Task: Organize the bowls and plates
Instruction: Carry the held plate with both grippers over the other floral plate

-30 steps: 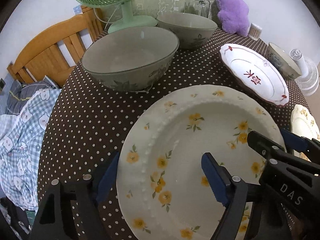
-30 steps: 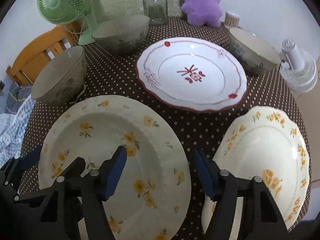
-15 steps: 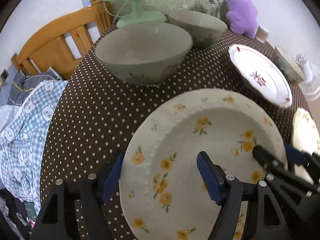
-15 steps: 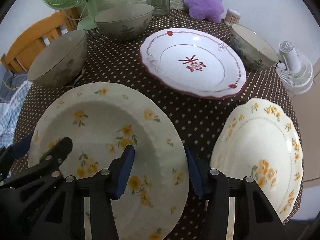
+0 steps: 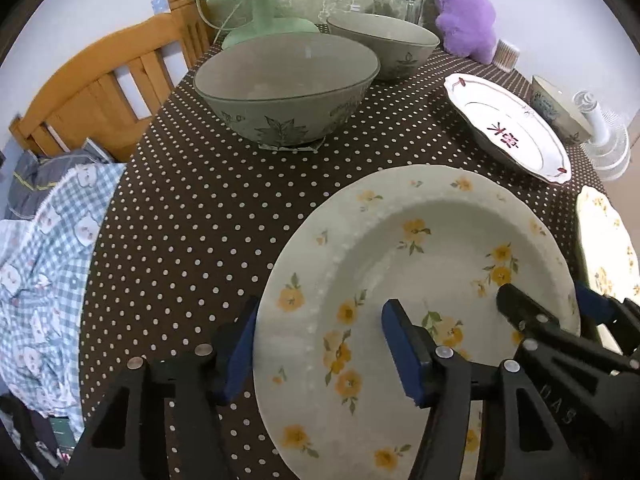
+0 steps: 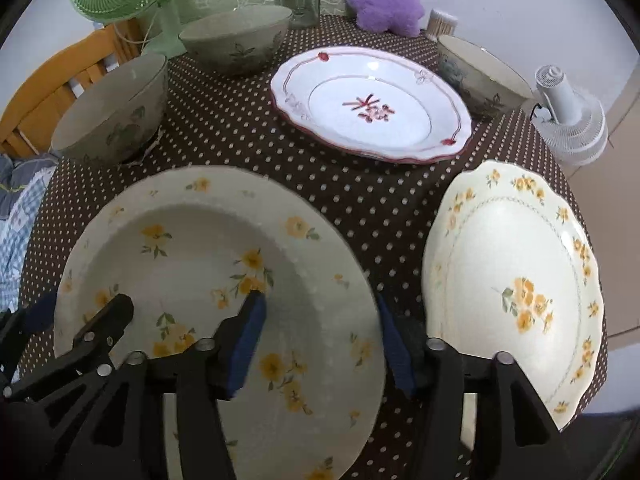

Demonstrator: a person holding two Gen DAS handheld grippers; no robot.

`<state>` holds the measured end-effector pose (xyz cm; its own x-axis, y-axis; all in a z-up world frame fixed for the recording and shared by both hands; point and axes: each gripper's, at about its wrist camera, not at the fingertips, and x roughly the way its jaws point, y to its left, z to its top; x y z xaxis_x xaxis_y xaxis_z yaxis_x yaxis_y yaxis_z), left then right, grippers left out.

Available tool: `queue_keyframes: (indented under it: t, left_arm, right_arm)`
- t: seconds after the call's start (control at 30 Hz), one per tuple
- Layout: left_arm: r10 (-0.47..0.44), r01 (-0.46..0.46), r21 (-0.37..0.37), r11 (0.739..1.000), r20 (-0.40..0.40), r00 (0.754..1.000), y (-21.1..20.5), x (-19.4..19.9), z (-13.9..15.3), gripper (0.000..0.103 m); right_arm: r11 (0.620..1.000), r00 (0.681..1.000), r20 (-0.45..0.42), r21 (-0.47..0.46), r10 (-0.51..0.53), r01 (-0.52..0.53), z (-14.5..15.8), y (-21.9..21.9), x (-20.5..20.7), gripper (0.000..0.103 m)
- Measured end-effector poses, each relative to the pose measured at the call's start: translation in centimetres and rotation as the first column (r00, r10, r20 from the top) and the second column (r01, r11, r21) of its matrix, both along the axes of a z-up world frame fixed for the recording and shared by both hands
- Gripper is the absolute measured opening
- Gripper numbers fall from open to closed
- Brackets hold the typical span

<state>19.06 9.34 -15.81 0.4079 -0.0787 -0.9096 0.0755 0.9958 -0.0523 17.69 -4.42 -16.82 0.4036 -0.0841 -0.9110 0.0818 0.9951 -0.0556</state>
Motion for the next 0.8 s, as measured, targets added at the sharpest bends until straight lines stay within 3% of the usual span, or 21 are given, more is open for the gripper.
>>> queue_keyframes:
  t: [0.37,0.57,0.8]
  left_arm:
    - [-0.007,0.004,-0.043,0.999,-0.064,0.998,0.8,0.5,0.1,0.06]
    - [0.005,-0.006,-0.028,1.0,-0.043,0.999,0.7,0.2,1.4,0.06]
    - [0.079,-0.079,-0.015,0.997,-0.035,0.996,0.3,-0.2,2.9,0.06]
  right_arm:
    - [0.999,0.999,-0.021,-0.006,-0.047,0.047,0.9,-0.4,-0.6,0.056]
    - [0.999,0.999,-0.004,0.016,-0.04,0.04,1.8,-0.6,-0.9,0.056]
    - [0.999,1.0,0.028,0.042,0.01,-0.011,3.2,-1.4,-0.6,0.056]
